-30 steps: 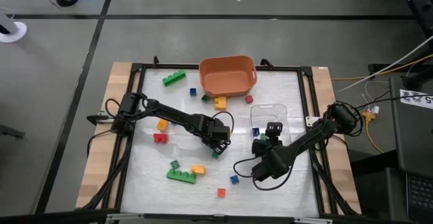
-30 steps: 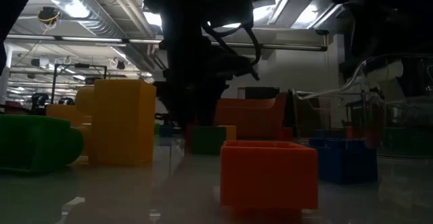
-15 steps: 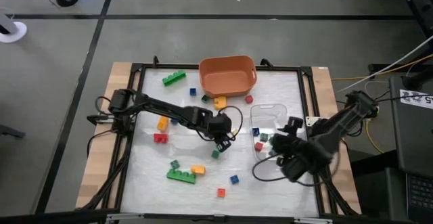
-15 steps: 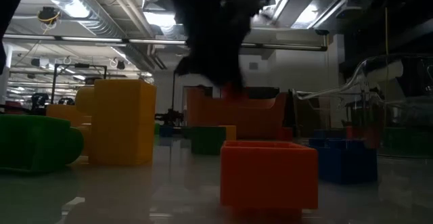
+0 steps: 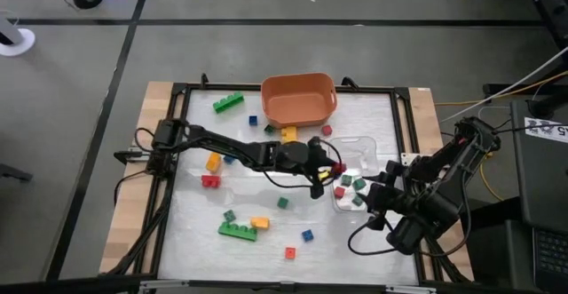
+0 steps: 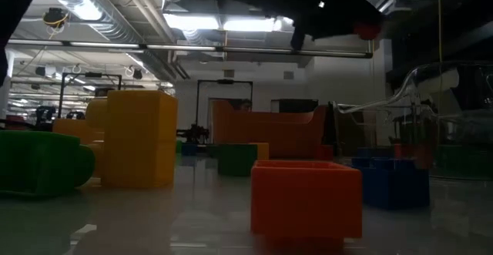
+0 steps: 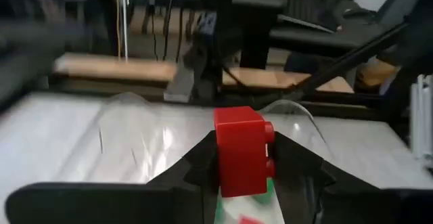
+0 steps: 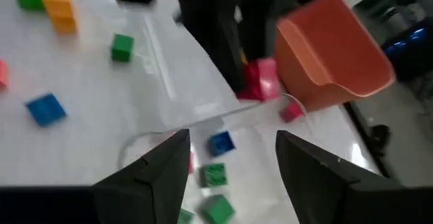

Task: Sort blocks by size
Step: Put the small red game piece into the transparent bin, then put the big yellow game piece into the orange bin

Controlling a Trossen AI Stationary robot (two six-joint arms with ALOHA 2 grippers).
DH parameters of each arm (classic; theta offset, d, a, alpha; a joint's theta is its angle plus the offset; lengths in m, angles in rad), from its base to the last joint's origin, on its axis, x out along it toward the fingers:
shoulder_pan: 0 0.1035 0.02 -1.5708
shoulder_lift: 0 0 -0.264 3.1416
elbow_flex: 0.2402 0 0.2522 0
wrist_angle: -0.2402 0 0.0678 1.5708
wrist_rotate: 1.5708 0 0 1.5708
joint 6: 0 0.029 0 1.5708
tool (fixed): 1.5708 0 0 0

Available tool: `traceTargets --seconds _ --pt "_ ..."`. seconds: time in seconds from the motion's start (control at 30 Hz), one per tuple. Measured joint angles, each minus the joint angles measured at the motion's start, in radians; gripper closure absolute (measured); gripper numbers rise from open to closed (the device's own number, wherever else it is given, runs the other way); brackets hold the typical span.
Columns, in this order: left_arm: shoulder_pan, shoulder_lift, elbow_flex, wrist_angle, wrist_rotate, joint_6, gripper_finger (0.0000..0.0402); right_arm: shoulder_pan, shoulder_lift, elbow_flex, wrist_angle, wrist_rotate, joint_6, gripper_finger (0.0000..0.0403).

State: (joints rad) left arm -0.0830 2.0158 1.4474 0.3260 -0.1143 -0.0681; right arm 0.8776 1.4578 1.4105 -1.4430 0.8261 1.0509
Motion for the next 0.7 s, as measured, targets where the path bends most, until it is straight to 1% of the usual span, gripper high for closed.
traceTargets --seconds 0.1,0.17,0.33,0.47,0.57,0.63,0.7 --pt "0.000 0.037 0.000 0.054 0.000 0.095 0.0289 0.000 0.000 0.000 0.051 -0.007 -0.010 0.0183" --pt "0.000 0.052 0.000 0.055 0.000 0.123 0.0283 0.000 0.000 0.000 0.074 -0.008 -0.011 0.0183" --pt "0.005 0.060 0.000 0.058 -0.001 0.097 0.0249 0.000 0.000 0.000 0.088 -0.007 -0.012 0.0183" --pt "0.006 0.045 0.000 0.037 0.000 0.110 0.0219 -0.001 0.000 0.000 0.099 -0.005 -0.012 0.0183" --pt "0.006 -0.025 0.000 -0.081 0.000 0.143 0.0209 -0.001 0.000 -0.023 0.174 0.007 -0.053 0.0183" --pt "0.001 -0.091 0.001 -0.231 0.000 0.155 0.0209 -0.001 0.001 -0.057 0.257 0.020 -0.123 0.0183" --pt "-0.010 -0.151 0.001 -0.394 0.008 0.135 0.0212 -0.001 0.001 -0.102 0.368 0.020 -0.199 0.0183"
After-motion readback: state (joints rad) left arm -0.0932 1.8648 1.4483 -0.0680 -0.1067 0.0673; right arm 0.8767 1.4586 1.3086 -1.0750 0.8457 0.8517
